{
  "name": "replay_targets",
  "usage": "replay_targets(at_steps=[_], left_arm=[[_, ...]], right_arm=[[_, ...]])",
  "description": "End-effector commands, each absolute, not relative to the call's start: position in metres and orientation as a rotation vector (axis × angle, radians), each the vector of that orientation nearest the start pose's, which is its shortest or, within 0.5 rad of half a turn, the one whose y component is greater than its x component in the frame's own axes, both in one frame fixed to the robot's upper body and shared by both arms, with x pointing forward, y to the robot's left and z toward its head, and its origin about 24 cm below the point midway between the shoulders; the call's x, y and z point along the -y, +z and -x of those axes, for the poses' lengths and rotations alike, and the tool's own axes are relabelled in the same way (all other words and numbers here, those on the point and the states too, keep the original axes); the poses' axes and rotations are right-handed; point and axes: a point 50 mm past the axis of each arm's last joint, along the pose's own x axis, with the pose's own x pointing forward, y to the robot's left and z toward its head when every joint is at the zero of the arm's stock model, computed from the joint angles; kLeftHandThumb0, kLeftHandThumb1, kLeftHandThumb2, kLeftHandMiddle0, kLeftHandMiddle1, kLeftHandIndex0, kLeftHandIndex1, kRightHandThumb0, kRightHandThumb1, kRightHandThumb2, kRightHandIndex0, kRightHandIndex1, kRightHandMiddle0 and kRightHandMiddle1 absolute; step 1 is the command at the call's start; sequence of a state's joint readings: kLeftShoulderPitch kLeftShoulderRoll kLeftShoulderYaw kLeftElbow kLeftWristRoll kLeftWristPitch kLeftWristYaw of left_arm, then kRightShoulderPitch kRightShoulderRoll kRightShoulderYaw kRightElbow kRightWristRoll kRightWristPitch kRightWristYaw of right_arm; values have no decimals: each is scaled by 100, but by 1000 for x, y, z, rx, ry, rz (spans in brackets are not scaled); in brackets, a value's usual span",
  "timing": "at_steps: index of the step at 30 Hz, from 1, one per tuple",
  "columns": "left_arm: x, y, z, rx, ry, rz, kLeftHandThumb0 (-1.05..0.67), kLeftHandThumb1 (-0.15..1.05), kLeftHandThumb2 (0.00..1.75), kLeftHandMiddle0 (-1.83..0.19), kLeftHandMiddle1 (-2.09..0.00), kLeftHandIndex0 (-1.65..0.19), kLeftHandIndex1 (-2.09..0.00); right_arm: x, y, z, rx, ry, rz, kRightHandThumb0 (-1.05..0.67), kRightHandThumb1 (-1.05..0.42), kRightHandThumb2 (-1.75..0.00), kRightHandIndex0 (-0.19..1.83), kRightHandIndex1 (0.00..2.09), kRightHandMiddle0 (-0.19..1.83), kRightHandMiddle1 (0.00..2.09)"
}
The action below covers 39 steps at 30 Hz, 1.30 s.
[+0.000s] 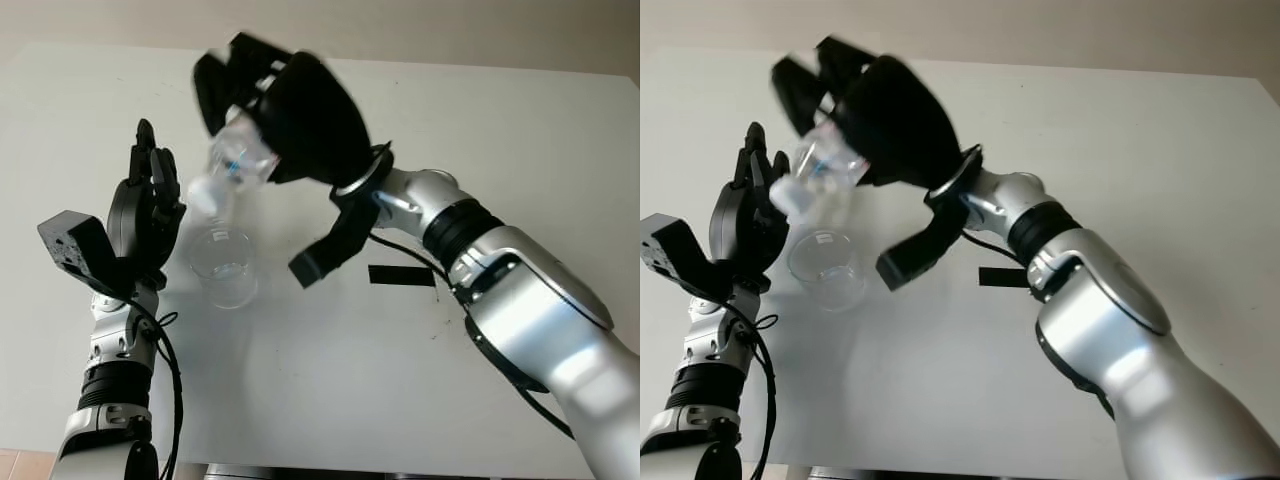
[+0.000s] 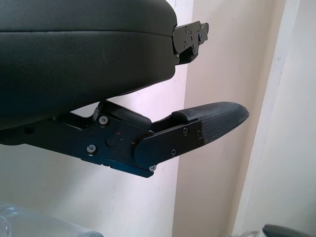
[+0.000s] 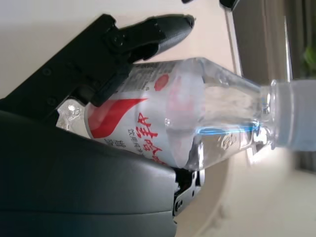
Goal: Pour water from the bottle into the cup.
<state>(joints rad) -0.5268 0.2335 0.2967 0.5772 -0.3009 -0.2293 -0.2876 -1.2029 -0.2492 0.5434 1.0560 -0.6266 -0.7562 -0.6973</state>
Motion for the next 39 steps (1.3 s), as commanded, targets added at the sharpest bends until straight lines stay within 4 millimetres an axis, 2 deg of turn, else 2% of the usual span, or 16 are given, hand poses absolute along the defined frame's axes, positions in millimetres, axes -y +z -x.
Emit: replay_targets(at_steps=[1,3,5,11,15,17,18,23,26,29,33,39], left_arm=[[-232,107,-342,279,-34,151,-74,105,74,19,0,19,0],[-232,107,-342,278,-33,149,-74,105,74,19,0,19,0],[-232,107,-342,278,-34,149,-75,105,73,19,0,19,0],[-228,106,-342,269,-49,169,-76,105,71,19,0,19,0],[-225,104,-343,262,-60,167,-75,105,74,19,0,19,0],[-224,104,-343,260,-67,167,-75,105,74,19,0,19,0],[-224,104,-344,260,-69,168,-75,105,74,19,0,19,0],[-225,103,-343,256,-67,170,-74,105,75,19,0,19,0],[-225,103,-343,254,-64,169,-74,105,75,19,0,19,0],[-225,103,-343,256,-66,169,-74,105,75,19,0,19,0],[-225,103,-343,258,-64,167,-75,105,75,19,0,19,0],[-227,103,-342,259,-59,159,-73,105,77,19,0,19,0]], right_arm=[[63,225,-372,1021,220,664,-16,-91,-44,128,209,91,209],[77,218,-373,851,278,520,-19,-101,-30,123,209,92,209],[91,208,-373,717,324,439,-21,-104,-22,116,209,93,209],[135,176,-357,376,404,223,-20,-105,-24,102,209,83,209],[155,161,-340,244,388,115,-21,-105,-26,89,209,40,209],[161,154,-331,202,381,68,-22,-105,-27,70,209,16,209],[164,151,-327,182,376,44,-22,-105,-27,64,209,10,209],[174,145,-308,145,334,-21,-22,-105,-27,51,209,0,209],[178,147,-306,149,308,-23,-24,-105,-26,45,209,-5,209],[182,149,-308,150,288,-43,-23,-105,-27,45,209,-5,209],[182,150,-312,137,277,-54,-23,-105,-27,61,209,-2,209],[180,145,-316,107,265,-42,-22,-105,-27,71,209,1,209]])
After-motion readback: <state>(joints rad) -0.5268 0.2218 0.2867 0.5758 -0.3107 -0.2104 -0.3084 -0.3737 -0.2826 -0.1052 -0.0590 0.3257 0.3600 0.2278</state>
